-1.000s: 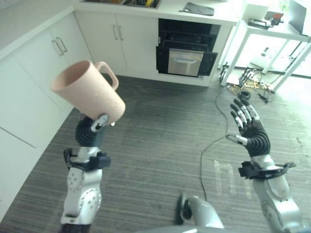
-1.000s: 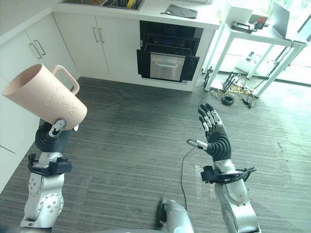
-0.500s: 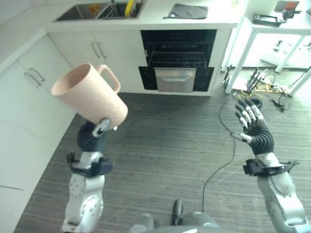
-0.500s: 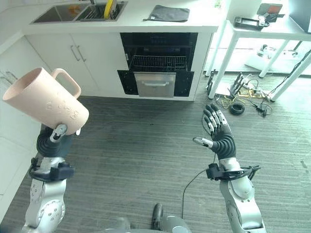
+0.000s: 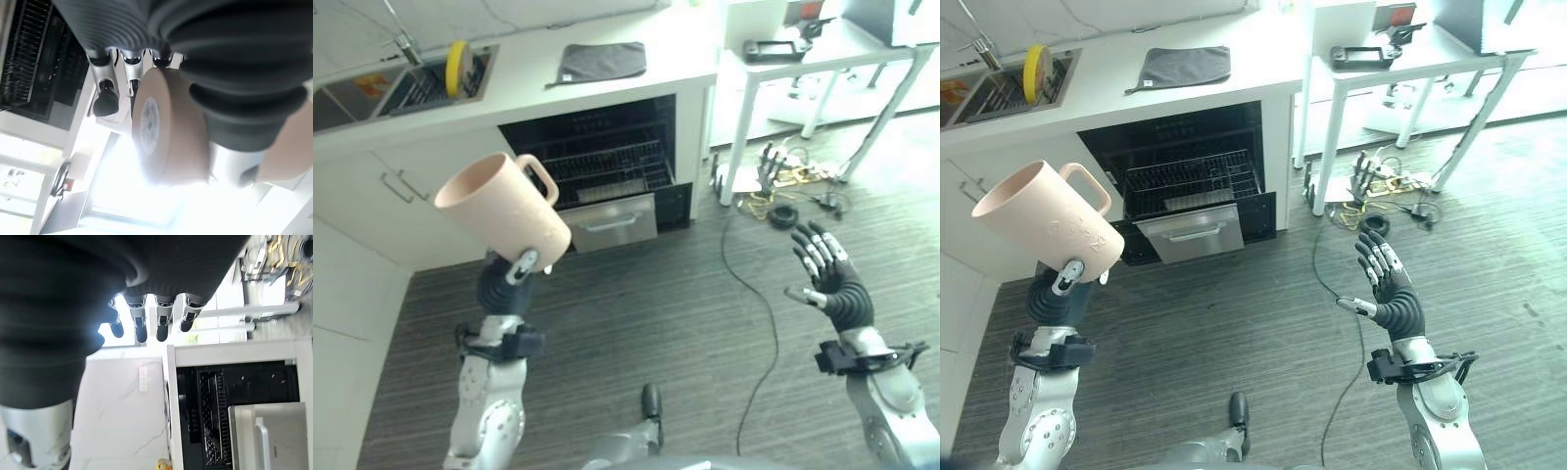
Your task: Place the dishes in the dishwasher.
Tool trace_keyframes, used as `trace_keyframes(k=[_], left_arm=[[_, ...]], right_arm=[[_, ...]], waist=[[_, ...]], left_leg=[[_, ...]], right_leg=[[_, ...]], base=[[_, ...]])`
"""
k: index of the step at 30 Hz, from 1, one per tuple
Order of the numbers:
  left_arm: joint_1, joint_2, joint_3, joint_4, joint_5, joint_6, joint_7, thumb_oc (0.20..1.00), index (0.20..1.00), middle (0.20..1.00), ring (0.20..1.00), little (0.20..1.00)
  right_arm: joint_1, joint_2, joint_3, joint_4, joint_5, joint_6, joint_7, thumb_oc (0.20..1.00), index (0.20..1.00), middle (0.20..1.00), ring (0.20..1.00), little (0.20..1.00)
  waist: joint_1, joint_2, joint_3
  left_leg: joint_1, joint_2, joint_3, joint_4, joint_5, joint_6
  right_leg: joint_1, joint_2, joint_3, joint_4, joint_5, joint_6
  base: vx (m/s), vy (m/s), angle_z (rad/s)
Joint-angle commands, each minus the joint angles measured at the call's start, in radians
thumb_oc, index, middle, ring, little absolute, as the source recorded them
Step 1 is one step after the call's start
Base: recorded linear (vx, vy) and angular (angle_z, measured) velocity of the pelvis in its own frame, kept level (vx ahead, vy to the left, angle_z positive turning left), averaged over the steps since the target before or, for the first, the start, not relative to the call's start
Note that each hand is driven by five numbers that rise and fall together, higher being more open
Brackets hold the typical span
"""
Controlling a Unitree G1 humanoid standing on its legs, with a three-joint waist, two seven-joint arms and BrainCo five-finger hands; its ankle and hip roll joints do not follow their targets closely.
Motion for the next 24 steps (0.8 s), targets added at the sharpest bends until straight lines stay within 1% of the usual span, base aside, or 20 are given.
trace_keyframes(k=[1, 3, 5, 7, 8, 9, 10, 11, 13, 14, 15, 16, 17, 18, 19, 20, 21, 22, 23, 24], left_arm=[[0.009, 0.041, 0.065, -0.064, -0.019, -0.081, -0.021, 0.200, 0.200, 0.200, 0.200, 0.200], [-0.009, 0.048, 0.064, -0.061, -0.020, -0.076, -0.020, 0.200, 0.200, 0.200, 0.200, 0.200], [-0.035, 0.054, 0.057, -0.059, -0.013, -0.067, -0.021, 0.200, 0.200, 0.200, 0.200, 0.200], [-0.058, 0.052, 0.051, -0.062, 0.005, -0.054, -0.030, 0.200, 0.200, 0.200, 0.200, 0.200], [-0.068, 0.053, 0.054, -0.070, 0.013, -0.038, -0.033, 0.200, 0.200, 0.200, 0.200, 0.200], [-0.069, 0.053, 0.056, -0.070, 0.013, -0.035, -0.033, 0.200, 0.200, 0.200, 0.200, 0.200], [-0.071, 0.049, 0.064, -0.073, 0.012, -0.020, -0.037, 0.200, 0.200, 0.200, 0.200, 0.200], [-0.067, 0.043, 0.077, -0.081, 0.011, -0.008, -0.044, 0.200, 0.200, 0.200, 0.200, 0.200], [-0.064, 0.039, 0.076, -0.089, 0.016, -0.002, -0.041, 0.200, 0.200, 0.200, 0.200, 0.200], [-0.064, 0.039, 0.075, -0.090, 0.018, 0.000, -0.041, 0.200, 0.200, 0.200, 0.200, 0.200], [-0.063, 0.038, 0.070, -0.095, 0.031, 0.005, -0.036, 0.200, 0.200, 0.200, 0.200, 0.200], [-0.062, 0.038, 0.069, -0.100, 0.035, 0.010, -0.031, 0.200, 0.200, 0.200, 0.200, 0.200], [-0.061, 0.038, 0.065, -0.103, 0.041, 0.009, -0.023, 0.200, 0.200, 0.200, 0.200, 0.200], [-0.062, 0.037, 0.061, -0.101, 0.047, 0.004, -0.012, 0.200, 0.200, 0.200, 0.200, 0.200], [-0.065, 0.042, 0.060, -0.100, 0.040, 0.006, -0.007, 0.200, 0.200, 0.200, 0.200, 0.200], [-0.076, 0.052, 0.066, -0.097, 0.018, 0.017, -0.007, 0.200, 0.200, 0.200, 0.200, 0.200], [-0.084, 0.055, 0.065, -0.093, 0.015, 0.018, -0.006, 0.200, 0.200, 0.200, 0.200, 0.200], [-0.094, 0.058, 0.063, -0.086, 0.013, 0.015, -0.007, 0.200, 0.200, 0.200, 0.200, 0.200], [-0.099, 0.063, 0.062, -0.084, 0.011, 0.009, -0.003, 0.200, 0.200, 0.200, 0.200, 0.200], [-0.098, 0.065, 0.060, -0.084, 0.012, 0.004, 0.000, 0.200, 0.200, 0.200, 0.200, 0.200]], right_arm=[[-0.050, 0.006, -0.031, -0.068, 0.022, -0.058, 0.021, 1.000, 1.000, 1.000, 1.000, 1.000], [-0.051, 0.011, -0.029, -0.072, 0.020, -0.056, 0.008, 1.000, 1.000, 1.000, 1.000, 1.000], [-0.063, 0.020, -0.023, -0.075, 0.013, -0.045, -0.011, 1.000, 1.000, 1.000, 1.000, 1.000], [-0.079, 0.040, -0.011, -0.081, -0.009, -0.037, -0.031, 1.000, 1.000, 1.000, 1.000, 1.000], [-0.088, 0.051, -0.006, -0.094, -0.021, -0.025, -0.043, 1.000, 1.000, 1.000, 1.000, 1.000], [-0.088, 0.053, -0.006, -0.095, -0.022, -0.023, -0.044, 1.000, 1.000, 1.000, 1.000, 1.000], [-0.090, 0.065, -0.007, -0.102, -0.027, -0.012, -0.041, 1.000, 1.000, 1.000, 1.000, 1.000], [-0.086, 0.081, -0.003, -0.111, -0.034, -0.005, -0.029, 1.000, 1.000, 1.000, 1.000, 1.000], [-0.083, 0.088, 0.003, -0.119, -0.042, 0.001, -0.025, 1.000, 1.000, 1.000, 1.000, 1.000], [-0.082, 0.089, 0.005, -0.119, -0.044, 0.001, -0.026, 1.000, 1.000, 1.000, 1.000, 1.000], [-0.077, 0.092, 0.014, -0.122, -0.049, -0.004, -0.026, 1.000, 1.000, 1.000, 1.000, 1.000], [-0.075, 0.093, 0.019, -0.125, -0.052, -0.006, -0.026, 1.000, 1.000, 1.000, 1.000, 1.000], [-0.080, 0.092, 0.030, -0.120, -0.062, -0.010, -0.030, 1.000, 1.000, 1.000, 1.000, 1.000], [-0.088, 0.090, 0.041, -0.115, -0.077, -0.017, -0.033, 1.000, 1.000, 1.000, 1.000, 1.000], [-0.093, 0.084, 0.046, -0.106, -0.093, -0.026, -0.050, 1.000, 1.000, 1.000, 1.000, 1.000], [-0.102, 0.069, 0.034, -0.099, -0.074, -0.022, -0.058, 1.000, 1.000, 1.000, 1.000, 1.000], [-0.106, 0.064, 0.028, -0.093, -0.061, -0.021, -0.057, 1.000, 1.000, 1.000, 1.000, 1.000], [-0.108, 0.059, 0.018, -0.085, -0.051, -0.024, -0.053, 1.000, 1.000, 1.000, 1.000, 1.000], [-0.102, 0.049, 0.007, -0.079, -0.043, -0.035, -0.044, 1.000, 1.000, 1.000, 1.000, 1.000], [-0.101, 0.043, 0.004, -0.079, -0.034, -0.037, -0.044, 1.000, 1.000, 1.000, 1.000, 1.000]], waist=[[0.033, -0.012, -0.010], [0.043, -0.021, -0.020], [0.067, -0.043, -0.038], [0.089, -0.060, -0.053], [0.102, -0.069, -0.061], [0.103, -0.071, -0.062], [0.107, -0.079, -0.069], [0.114, -0.085, -0.072], [0.115, -0.086, -0.072], [0.116, -0.085, -0.071], [0.115, -0.078, -0.067], [0.114, -0.074, -0.064], [0.107, -0.064, -0.055], [0.101, -0.060, -0.048], [0.097, -0.056, -0.043], [0.092, -0.058, -0.036], [0.087, -0.061, -0.031], [0.078, -0.063, -0.025], [0.063, -0.066, -0.018], [0.056, -0.068, -0.017]], left_leg=[[0.042, 0.283, 0.037, -0.044, -0.055, -0.192], [0.044, 0.264, 0.033, -0.044, -0.065, -0.183], [0.044, 0.237, 0.012, -0.044, -0.075, -0.164], [0.046, 0.216, -0.010, -0.044, -0.082, -0.146], [0.058, 0.196, -0.025, -0.044, -0.093, -0.123], [0.060, 0.192, -0.027, -0.044, -0.095, -0.119], [0.075, 0.167, -0.042, -0.044, -0.108, -0.099], [0.094, 0.132, -0.065, -0.044, -0.124, -0.073], [0.106, 0.113, -0.077, -0.044, -0.132, -0.059], [0.109, 0.110, -0.078, -0.044, -0.134, -0.055], [0.131, 0.099, -0.087, -0.044, -0.147, -0.040], [0.140, 0.096, -0.091, -0.044, -0.151, -0.037], [0.158, 0.099, -0.096, -0.044, -0.158, -0.036], [0.170, 0.103, -0.096, -0.044, -0.162, -0.038], [0.176, 0.108, -0.102, -0.044, -0.162, -0.043], [0.181, 0.114, -0.105, -0.044, -0.164, -0.054], [0.186, 0.118, -0.104, -0.044, -0.167, -0.059], [0.194, 0.127, -0.096, -0.044, -0.175, -0.068], [0.206, 0.135, -0.079, -0.044, -0.188, -0.077], [0.212, 0.135, -0.071, -0.044, -0.196, -0.079]], right_leg=[[-0.059, -0.020, -0.020, -0.052, 0.100, 0.044], [-0.037, -0.034, -0.027, -0.052, 0.097, 0.055], [-0.012, -0.061, -0.035, -0.040, 0.094, 0.080], [-0.015, -0.084, -0.054, -0.001, 0.085, 0.098], [-0.047, -0.108, -0.070, 0.080, 0.091, 0.115], [-0.054, -0.112, -0.071, 0.095, 0.096, 0.118], [-0.096, -0.133, -0.072, 0.180, 0.139, 0.124], [-0.138, -0.147, -0.066, 0.305, 0.194, 0.125], [-0.166, -0.146, -0.058, 0.397, 0.232, 0.128], [-0.174, -0.145, -0.057, 0.429, 0.242, 0.129], [-0.225, -0.140, -0.061, 0.575, 0.280, 0.128], [-0.251, -0.139, -0.060, 0.617, 0.285, 0.124], [-0.300, -0.136, -0.057, 0.662, 0.280, 0.113], [-0.341, -0.130, -0.056, 0.652, 0.271, 0.103], [-0.355, -0.118, -0.064, 0.612, 0.232, 0.089], [-0.346, -0.099, -0.085, 0.484, 0.185, 0.081], [-0.338, -0.095, -0.095, 0.406, 0.177, 0.080], [-0.330, -0.091, -0.107, 0.289, 0.173, 0.080], [-0.322, -0.085, -0.111, 0.153, 0.186, 0.087], [-0.327, -0.084, -0.108, 0.107, 0.206, 0.095]], base=[[0.32, 0.324, 0.01], [0.28, 0.260, 0.16], [0.33, 0.283, 0.01], [0.36, 0.360, 0.27], [0.34, 0.368, 0.73], [0.40, 0.438, 0.85], [0.39, 0.443, 0.79], [0.39, 0.444, 0.54], [0.20, 0.233, 0.33], [0.20, 0.228, 0.51], [0.20, 0.200, 0.32], [0.24, 0.218, 0.18], [0.17, 0.096, 0.14], [0.19, 0.046, 0.18], [0.23, -0.064, -0.08], [0.24, -0.141, -0.28], [0.25, -0.216, -0.25], [0.23, -0.254, -0.15], [0.21, -0.231, -0.15], [0.22, -0.268, -0.15]])
